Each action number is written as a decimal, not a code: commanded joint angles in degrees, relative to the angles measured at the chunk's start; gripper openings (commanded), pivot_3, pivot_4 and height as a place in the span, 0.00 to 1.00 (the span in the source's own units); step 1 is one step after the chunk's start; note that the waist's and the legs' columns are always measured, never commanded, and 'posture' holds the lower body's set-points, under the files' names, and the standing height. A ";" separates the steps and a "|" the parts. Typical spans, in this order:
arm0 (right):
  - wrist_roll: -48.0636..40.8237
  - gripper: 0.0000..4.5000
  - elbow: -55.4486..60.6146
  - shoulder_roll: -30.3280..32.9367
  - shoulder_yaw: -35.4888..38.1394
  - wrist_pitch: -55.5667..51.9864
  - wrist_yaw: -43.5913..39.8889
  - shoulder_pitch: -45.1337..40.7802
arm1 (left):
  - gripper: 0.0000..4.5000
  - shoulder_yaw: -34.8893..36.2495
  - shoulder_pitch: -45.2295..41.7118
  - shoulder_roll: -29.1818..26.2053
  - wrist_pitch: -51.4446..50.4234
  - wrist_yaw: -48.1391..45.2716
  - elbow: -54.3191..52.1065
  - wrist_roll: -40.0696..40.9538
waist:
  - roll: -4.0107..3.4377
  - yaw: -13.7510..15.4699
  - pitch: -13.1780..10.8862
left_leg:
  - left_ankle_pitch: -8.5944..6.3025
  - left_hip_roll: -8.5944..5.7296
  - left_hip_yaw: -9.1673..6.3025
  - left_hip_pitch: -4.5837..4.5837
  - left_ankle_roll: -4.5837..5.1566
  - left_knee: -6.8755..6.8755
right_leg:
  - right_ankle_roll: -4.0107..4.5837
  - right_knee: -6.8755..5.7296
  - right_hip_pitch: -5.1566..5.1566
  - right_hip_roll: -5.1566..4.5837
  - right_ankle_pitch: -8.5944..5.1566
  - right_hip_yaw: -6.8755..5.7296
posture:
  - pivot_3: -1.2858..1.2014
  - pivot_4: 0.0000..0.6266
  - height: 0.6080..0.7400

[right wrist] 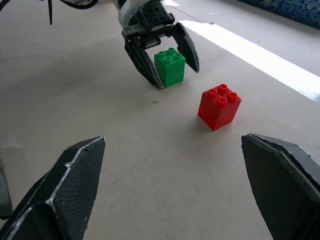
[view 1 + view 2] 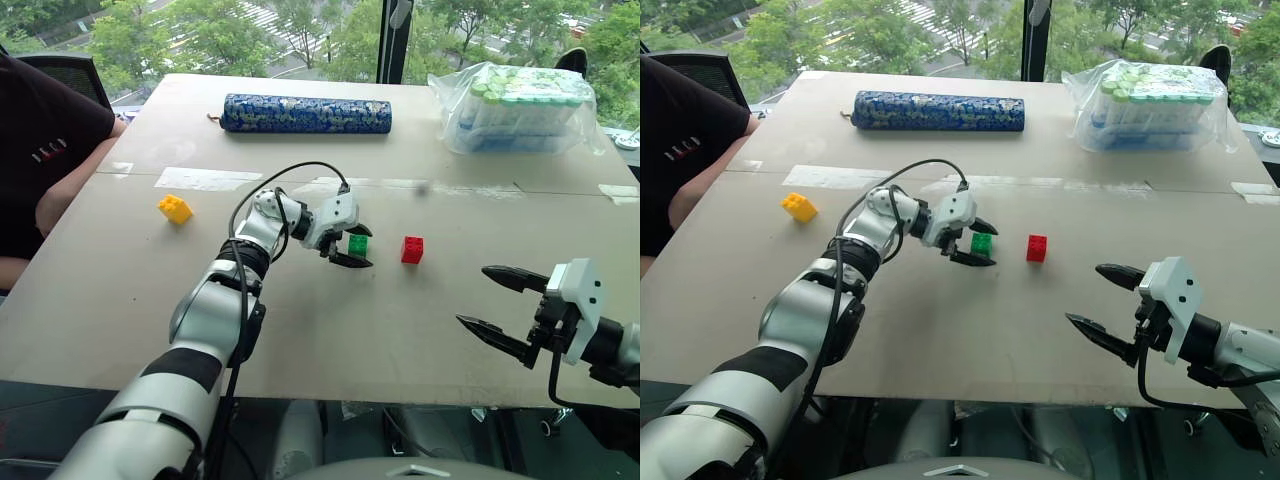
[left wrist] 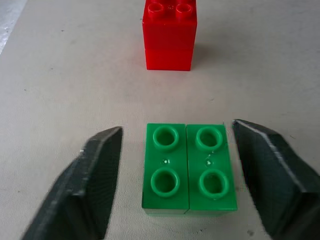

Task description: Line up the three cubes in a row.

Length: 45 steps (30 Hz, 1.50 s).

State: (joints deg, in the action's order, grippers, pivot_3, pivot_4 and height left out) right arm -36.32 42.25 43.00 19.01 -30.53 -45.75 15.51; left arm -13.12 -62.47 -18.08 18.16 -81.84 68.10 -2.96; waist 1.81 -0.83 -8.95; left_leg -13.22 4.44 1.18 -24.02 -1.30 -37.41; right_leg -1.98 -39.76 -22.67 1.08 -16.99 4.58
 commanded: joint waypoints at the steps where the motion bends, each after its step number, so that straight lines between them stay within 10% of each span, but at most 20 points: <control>1: -0.97 1.00 2.25 -0.02 1.79 1.25 0.28 0.18 | 0.99 3.80 -0.69 -3.00 -0.43 -3.17 -3.74 3.40 | 0.00 -0.16 0.00 | 0.00 0.00 0.00 0.01 0.00 0.00 | 0.00 0.00 0.00 0.00 0.00 0.00 | 0.52 0.24 1.00; 8: -2.57 1.00 0.93 -0.81 -0.22 2.40 -0.56 -2.94 | 0.99 13.46 11.04 -12.14 -19.54 -3.19 -28.52 15.03 | -0.05 -0.66 0.01 | 0.00 0.03 0.02 0.07 -0.01 0.02 | 0.00 -0.06 0.01 -0.02 0.00 0.02 | 0.52 0.24 1.00; 19: -2.28 1.00 -6.11 -3.83 -9.75 3.71 -2.26 -14.96 | 0.99 35.39 34.80 -17.71 -36.63 44.25 -52.83 12.99 | -0.03 -0.90 0.02 | 0.01 0.08 -0.04 0.21 -0.02 -0.04 | -0.01 -0.11 0.19 -0.11 0.01 -0.09 | 0.52 0.24 1.00; 37: -1.80 1.00 -3.89 -4.24 -12.57 2.82 0.56 -16.34 | 0.99 19.75 10.97 -31.66 -24.68 35.02 -5.88 2.27 | 0.02 0.22 0.00 | 0.01 0.03 -0.03 0.12 -0.02 -0.02 | 0.01 -0.07 0.11 -0.11 0.00 -0.19 | 0.52 0.24 1.00; 45: -3.02 1.00 -1.72 -2.43 -9.97 1.82 1.46 -14.20 | 0.33 17.39 7.71 -31.48 -19.47 33.99 1.48 0.01 | 0.03 0.05 0.00 | 0.01 0.04 -0.03 0.07 -0.02 0.01 | 0.01 -0.06 0.05 -0.10 0.00 -0.18 | 0.52 0.24 1.00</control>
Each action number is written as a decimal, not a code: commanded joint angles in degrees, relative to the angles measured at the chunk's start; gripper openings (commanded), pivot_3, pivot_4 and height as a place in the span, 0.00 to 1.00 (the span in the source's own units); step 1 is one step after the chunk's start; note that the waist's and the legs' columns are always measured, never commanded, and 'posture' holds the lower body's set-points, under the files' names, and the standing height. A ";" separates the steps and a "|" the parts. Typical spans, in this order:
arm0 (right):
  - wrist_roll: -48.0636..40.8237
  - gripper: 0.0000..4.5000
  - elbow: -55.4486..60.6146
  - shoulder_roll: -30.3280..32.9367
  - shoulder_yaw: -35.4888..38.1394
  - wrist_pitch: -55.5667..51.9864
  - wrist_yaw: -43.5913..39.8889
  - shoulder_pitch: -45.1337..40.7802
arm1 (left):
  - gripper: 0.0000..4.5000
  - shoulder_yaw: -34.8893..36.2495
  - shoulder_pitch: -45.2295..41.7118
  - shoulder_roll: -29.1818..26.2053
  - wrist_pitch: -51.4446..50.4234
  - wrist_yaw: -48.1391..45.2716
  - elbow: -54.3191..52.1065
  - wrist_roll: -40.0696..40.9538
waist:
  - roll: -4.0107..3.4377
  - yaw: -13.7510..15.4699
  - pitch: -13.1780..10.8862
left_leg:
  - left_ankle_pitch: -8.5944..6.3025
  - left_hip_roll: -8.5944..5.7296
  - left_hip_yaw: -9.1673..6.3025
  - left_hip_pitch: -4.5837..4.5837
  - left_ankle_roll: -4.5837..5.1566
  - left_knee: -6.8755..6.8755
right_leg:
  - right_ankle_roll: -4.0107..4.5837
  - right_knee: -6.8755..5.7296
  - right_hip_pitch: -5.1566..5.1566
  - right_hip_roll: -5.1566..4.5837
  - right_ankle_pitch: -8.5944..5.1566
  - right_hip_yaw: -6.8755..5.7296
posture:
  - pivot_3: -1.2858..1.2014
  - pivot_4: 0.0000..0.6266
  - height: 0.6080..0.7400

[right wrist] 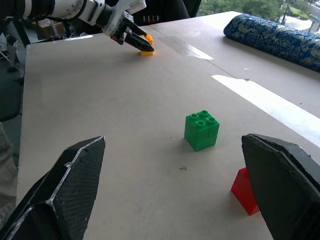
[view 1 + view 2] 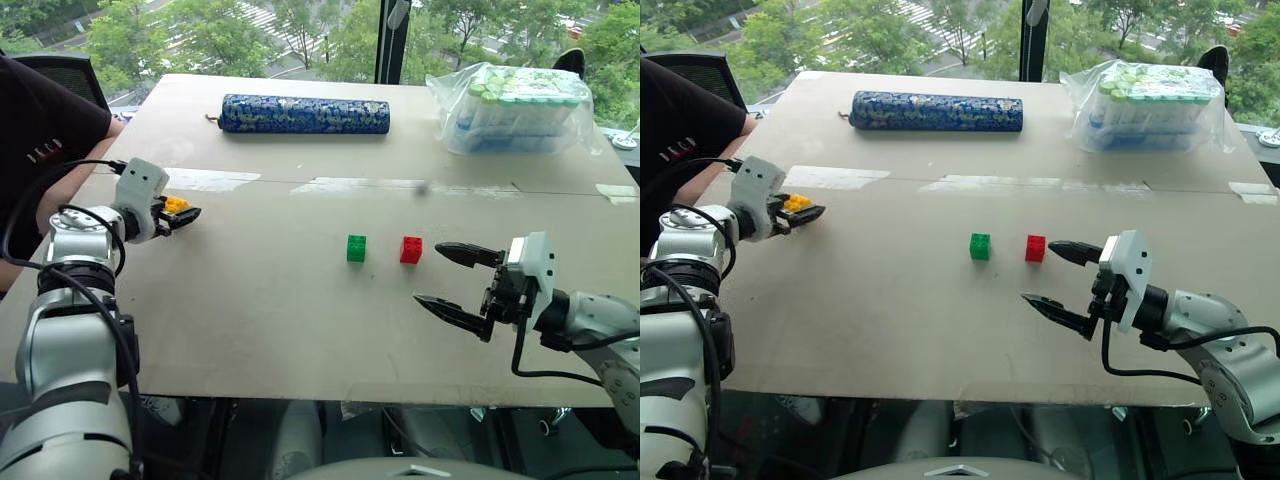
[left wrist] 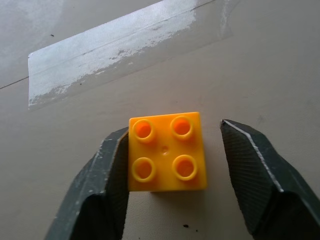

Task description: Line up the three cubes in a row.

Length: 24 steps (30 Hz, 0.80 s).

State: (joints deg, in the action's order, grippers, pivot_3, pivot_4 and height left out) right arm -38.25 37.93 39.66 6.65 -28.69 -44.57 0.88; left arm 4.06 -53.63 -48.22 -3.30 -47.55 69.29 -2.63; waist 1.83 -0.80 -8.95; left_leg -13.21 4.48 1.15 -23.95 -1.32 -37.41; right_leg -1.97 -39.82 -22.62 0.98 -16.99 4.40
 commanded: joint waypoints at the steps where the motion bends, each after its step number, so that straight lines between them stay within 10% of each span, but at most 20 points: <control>1: -1.17 1.00 2.71 1.09 2.64 -0.10 0.36 0.65 | 0.29 0.21 -0.98 -1.41 2.64 -0.49 0.35 -0.32 | 0.00 0.02 0.00 | 0.00 0.00 0.00 0.00 0.00 0.00 | 0.00 0.00 0.01 0.00 0.00 0.00 | 0.52 0.24 1.00; 10: -1.65 1.00 1.86 2.12 3.89 0.29 -0.09 1.25 | 0.29 -0.08 4.52 4.69 1.08 -33.72 -20.67 12.36 | 0.01 0.46 -0.01 | 0.00 -0.01 0.02 0.00 -0.01 -0.03 | 0.00 -0.02 0.04 -0.08 0.00 -0.05 | 0.52 0.24 1.00; 24: -0.86 1.00 3.60 3.55 6.31 1.80 -0.96 5.57 | 0.29 -13.05 -1.03 13.75 16.55 -41.60 -16.68 4.60 | 0.00 -0.07 0.00 | 0.00 -0.01 -0.01 0.01 0.01 -0.04 | 0.00 0.00 0.04 0.04 0.00 0.06 | 0.52 0.24 1.00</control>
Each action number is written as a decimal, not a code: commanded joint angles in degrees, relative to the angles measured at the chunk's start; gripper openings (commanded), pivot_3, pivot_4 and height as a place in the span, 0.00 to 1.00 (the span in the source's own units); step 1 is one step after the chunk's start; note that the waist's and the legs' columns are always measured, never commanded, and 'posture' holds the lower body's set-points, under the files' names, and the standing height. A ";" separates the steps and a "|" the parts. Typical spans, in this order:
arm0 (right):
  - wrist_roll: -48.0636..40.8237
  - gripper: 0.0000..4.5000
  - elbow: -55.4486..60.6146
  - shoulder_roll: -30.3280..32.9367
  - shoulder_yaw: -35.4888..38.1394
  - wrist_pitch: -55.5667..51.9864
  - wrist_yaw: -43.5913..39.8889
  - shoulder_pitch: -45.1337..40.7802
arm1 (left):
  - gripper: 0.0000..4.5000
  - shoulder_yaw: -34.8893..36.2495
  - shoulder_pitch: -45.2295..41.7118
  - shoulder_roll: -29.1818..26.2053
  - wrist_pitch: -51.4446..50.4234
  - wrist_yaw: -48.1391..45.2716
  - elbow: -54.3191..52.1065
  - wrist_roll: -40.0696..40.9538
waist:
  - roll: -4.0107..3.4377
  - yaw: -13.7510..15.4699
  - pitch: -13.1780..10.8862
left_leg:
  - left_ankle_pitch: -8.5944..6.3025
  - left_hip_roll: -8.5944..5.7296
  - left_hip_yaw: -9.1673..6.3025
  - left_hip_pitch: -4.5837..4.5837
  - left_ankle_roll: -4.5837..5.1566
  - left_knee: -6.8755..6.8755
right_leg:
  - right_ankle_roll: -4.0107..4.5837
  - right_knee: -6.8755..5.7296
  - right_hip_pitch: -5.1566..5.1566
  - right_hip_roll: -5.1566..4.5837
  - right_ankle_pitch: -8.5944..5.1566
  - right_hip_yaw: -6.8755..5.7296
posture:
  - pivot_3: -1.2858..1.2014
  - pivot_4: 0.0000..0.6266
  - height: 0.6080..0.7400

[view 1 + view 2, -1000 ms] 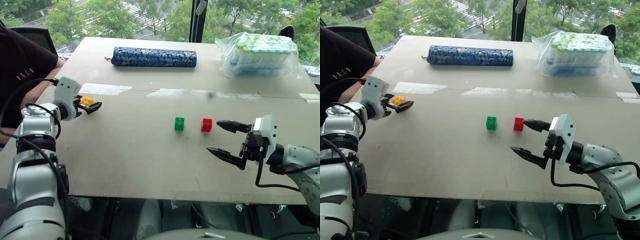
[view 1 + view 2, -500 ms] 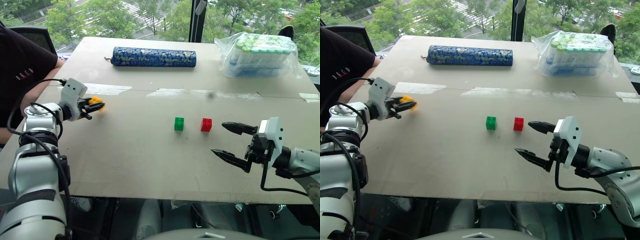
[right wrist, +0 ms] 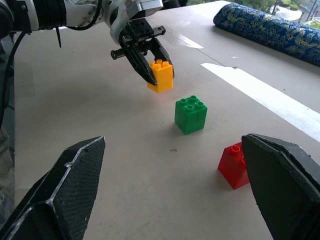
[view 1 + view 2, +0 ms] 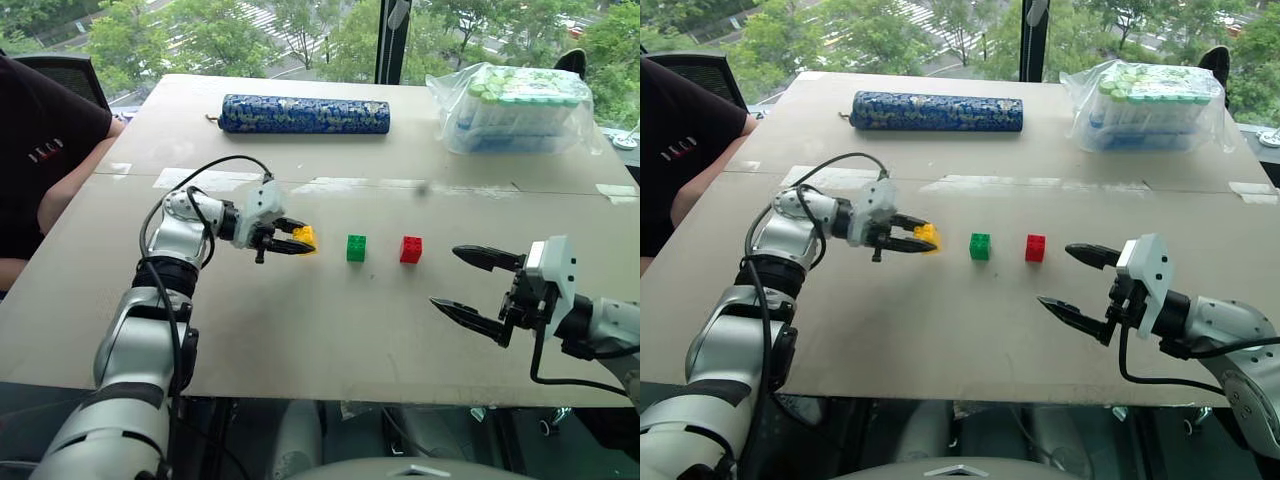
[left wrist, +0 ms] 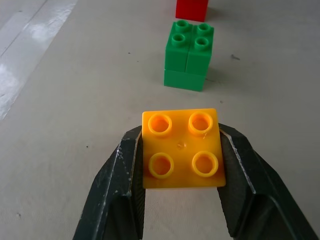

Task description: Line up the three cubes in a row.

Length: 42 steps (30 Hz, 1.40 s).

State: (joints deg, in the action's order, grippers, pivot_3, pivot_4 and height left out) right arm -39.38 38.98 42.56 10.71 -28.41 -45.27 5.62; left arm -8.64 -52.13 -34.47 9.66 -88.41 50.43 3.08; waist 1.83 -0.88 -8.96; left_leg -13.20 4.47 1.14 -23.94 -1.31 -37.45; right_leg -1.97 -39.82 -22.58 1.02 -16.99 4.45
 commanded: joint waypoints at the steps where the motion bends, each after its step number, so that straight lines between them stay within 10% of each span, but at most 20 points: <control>1: 0.49 1.00 2.77 0.69 2.46 1.58 -0.15 1.34 | 0.29 -0.42 -3.28 0.17 4.03 -0.66 3.28 -1.33 | 0.00 0.07 0.00 | 0.00 0.00 0.00 0.00 0.00 0.00 | 0.00 0.00 0.00 0.00 0.00 0.00 | 0.52 0.24 1.00; 33: -0.56 1.00 5.95 1.04 5.04 -0.09 2.08 4.56 | 0.29 -1.52 -9.03 1.71 13.54 0.59 16.98 -8.82 | 0.00 0.09 0.00 | 0.00 -0.01 -0.01 0.00 0.00 -0.02 | -0.01 -0.03 0.01 -0.01 0.00 -0.01 | 0.52 0.24 1.00; 40: -1.18 1.00 6.46 1.35 5.81 -0.59 2.37 5.34 | 0.96 0.35 -9.30 1.02 12.54 -0.62 16.43 -7.14 | 0.00 0.08 0.00 | 0.00 -0.01 -0.01 -0.01 0.00 -0.02 | -0.01 -0.02 0.01 0.00 0.00 -0.01 | 0.52 0.24 1.00; 42: -1.26 1.00 6.49 1.39 6.32 -0.57 2.31 6.12 | 0.96 2.28 -8.30 -0.12 10.08 -2.58 13.86 -4.57 | 0.00 0.07 0.00 | 0.00 -0.01 -0.01 -0.01 0.00 -0.02 | -0.01 -0.02 0.01 0.00 0.00 -0.01 | 0.52 0.24 1.00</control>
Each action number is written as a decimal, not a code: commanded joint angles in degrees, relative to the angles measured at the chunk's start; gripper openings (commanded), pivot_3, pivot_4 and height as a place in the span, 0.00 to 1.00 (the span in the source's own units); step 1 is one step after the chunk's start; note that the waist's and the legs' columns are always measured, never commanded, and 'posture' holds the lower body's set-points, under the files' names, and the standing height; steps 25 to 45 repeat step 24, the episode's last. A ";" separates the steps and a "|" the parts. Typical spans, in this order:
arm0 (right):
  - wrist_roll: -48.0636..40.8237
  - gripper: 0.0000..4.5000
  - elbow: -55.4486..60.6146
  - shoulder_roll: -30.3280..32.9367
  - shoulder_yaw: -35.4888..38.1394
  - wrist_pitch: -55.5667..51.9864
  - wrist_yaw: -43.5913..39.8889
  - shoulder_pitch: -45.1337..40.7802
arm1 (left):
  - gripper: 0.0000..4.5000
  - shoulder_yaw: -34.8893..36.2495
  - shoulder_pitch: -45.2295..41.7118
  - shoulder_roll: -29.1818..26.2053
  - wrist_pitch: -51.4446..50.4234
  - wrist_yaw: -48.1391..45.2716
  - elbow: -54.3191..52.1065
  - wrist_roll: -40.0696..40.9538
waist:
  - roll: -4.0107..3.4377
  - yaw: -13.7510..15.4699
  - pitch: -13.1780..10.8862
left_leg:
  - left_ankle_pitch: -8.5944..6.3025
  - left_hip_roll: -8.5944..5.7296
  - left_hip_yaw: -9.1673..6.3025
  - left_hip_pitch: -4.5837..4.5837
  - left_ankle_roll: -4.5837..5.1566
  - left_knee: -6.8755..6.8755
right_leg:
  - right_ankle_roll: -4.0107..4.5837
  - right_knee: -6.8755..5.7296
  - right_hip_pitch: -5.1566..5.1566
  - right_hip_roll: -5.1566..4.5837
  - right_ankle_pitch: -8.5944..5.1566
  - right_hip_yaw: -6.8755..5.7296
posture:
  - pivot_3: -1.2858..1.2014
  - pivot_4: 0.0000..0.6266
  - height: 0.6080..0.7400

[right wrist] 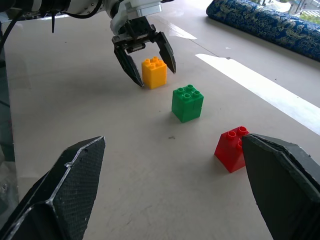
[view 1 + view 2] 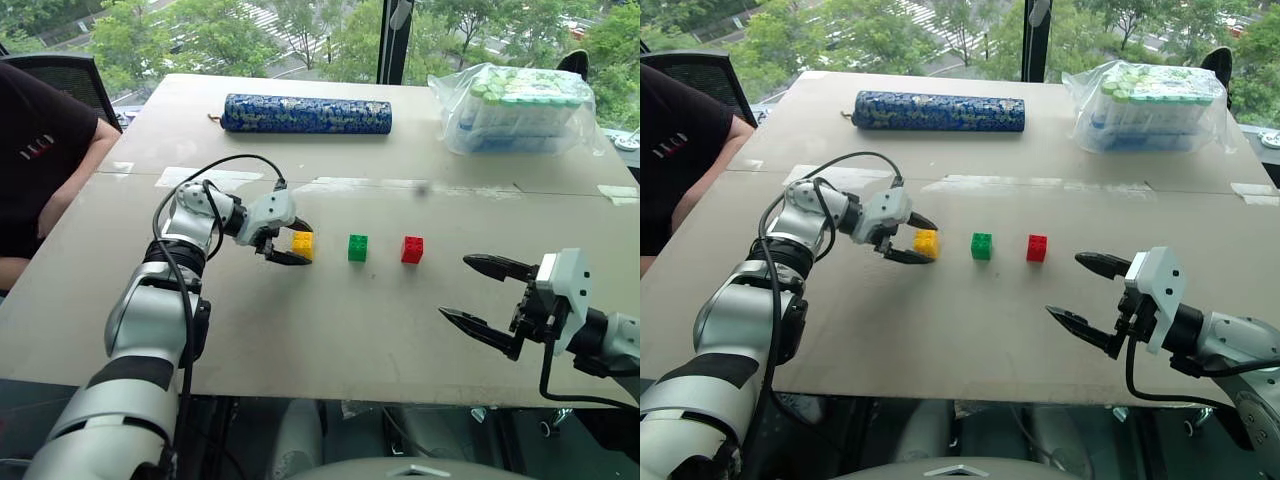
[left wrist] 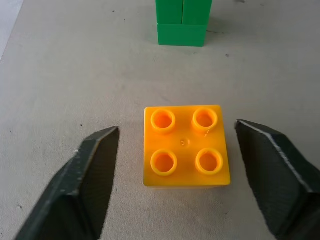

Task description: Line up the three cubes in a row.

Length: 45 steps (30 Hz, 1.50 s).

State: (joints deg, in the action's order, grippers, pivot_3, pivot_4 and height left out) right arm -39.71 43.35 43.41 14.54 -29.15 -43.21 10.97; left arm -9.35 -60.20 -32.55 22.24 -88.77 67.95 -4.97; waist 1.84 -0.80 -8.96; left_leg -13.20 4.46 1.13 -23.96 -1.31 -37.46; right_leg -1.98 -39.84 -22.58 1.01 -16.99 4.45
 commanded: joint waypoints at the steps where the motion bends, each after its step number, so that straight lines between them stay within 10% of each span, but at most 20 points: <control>1: -0.94 1.00 2.08 0.53 2.85 0.27 0.08 1.23 | 0.96 3.66 0.34 -2.41 -3.67 -2.84 -4.96 4.49 | 0.00 -0.04 0.00 | 0.00 0.00 0.00 0.00 0.00 0.00 | 0.00 0.00 0.00 0.00 0.00 0.00 | 0.52 0.24 1.00; 10: 1.19 1.00 -2.43 -1.40 6.57 2.34 -0.22 6.66 | 0.96 18.71 31.06 -9.27 -42.38 11.65 -59.55 22.00 | -0.04 -0.86 0.01 | 0.00 0.09 0.04 0.03 -0.01 0.02 | 0.00 -0.01 0.01 -0.07 0.00 0.01 | 0.52 0.24 1.00; 18: 3.55 1.00 -8.55 -2.53 11.48 5.18 -2.08 12.52 | 0.96 33.46 61.91 -1.79 -60.38 33.10 -95.55 33.16 | -0.07 -0.81 0.05 | 0.00 0.06 0.02 0.34 -0.01 0.01 | -0.01 0.02 0.38 -0.18 -0.01 -0.02 | 0.52 0.24 1.00; 45: 5.54 1.00 -13.16 -1.83 12.47 7.61 -5.17 13.83 | 0.96 35.65 72.65 -0.72 -59.58 36.73 -99.87 35.25 | -0.07 -0.25 0.04 | 0.00 0.06 0.10 1.06 -0.01 0.09 | 0.02 0.09 0.96 -0.13 -0.29 0.13 | 0.52 0.24 1.00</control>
